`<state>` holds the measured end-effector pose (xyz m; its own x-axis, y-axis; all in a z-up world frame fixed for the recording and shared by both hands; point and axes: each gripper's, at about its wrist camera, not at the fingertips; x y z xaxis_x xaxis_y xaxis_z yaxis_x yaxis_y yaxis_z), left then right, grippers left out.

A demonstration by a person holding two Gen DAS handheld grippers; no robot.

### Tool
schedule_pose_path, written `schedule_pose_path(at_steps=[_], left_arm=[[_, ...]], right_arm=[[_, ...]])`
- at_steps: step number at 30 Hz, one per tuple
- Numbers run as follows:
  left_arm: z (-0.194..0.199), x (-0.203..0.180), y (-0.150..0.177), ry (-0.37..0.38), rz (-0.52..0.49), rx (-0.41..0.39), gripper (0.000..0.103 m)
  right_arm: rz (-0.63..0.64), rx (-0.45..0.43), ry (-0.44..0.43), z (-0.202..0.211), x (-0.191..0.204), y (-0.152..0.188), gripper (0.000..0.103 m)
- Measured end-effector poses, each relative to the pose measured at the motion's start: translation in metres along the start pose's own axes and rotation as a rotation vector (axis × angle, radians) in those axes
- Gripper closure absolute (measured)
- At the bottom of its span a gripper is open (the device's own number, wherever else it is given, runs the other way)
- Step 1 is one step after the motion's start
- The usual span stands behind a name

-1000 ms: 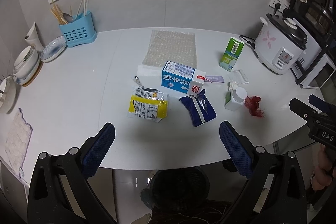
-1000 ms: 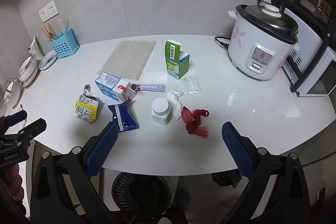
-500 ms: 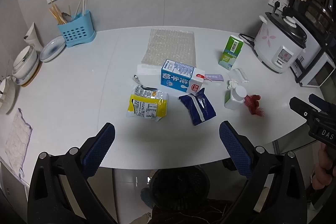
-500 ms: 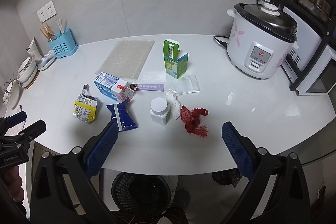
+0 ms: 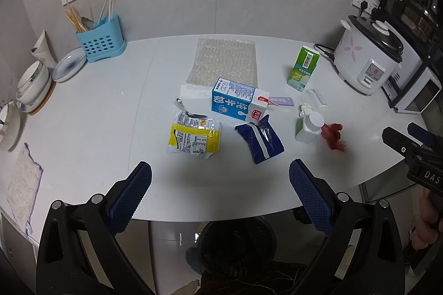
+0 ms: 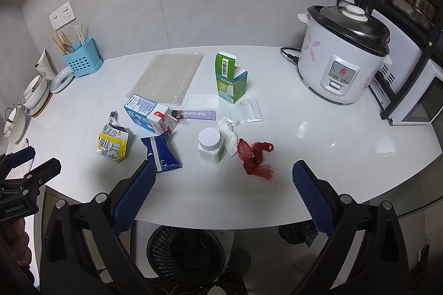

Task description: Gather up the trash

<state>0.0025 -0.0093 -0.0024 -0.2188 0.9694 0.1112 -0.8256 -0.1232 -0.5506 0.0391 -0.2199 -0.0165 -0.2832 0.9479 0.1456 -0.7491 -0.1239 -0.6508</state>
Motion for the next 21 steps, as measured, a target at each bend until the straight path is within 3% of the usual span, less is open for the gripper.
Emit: schedule_pose_path(at_steps=[21], left_arm=[[0.0007, 0.0002, -0.0008, 0.005, 0.001, 0.007, 0.006]], right_arm=[[-0.001, -0.001, 0.003, 0.0005, 0.0004, -0.0022, 0.008]])
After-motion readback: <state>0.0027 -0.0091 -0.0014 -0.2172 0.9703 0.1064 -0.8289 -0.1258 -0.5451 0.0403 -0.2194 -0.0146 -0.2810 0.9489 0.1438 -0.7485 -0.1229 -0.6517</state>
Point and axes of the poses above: each gripper's, at about its wrist camera, not at the fingertips, and z roughly against the way its jaws point, x to its left, y to its underside, and after that the axes turned 11 degrees about -y, right-handed
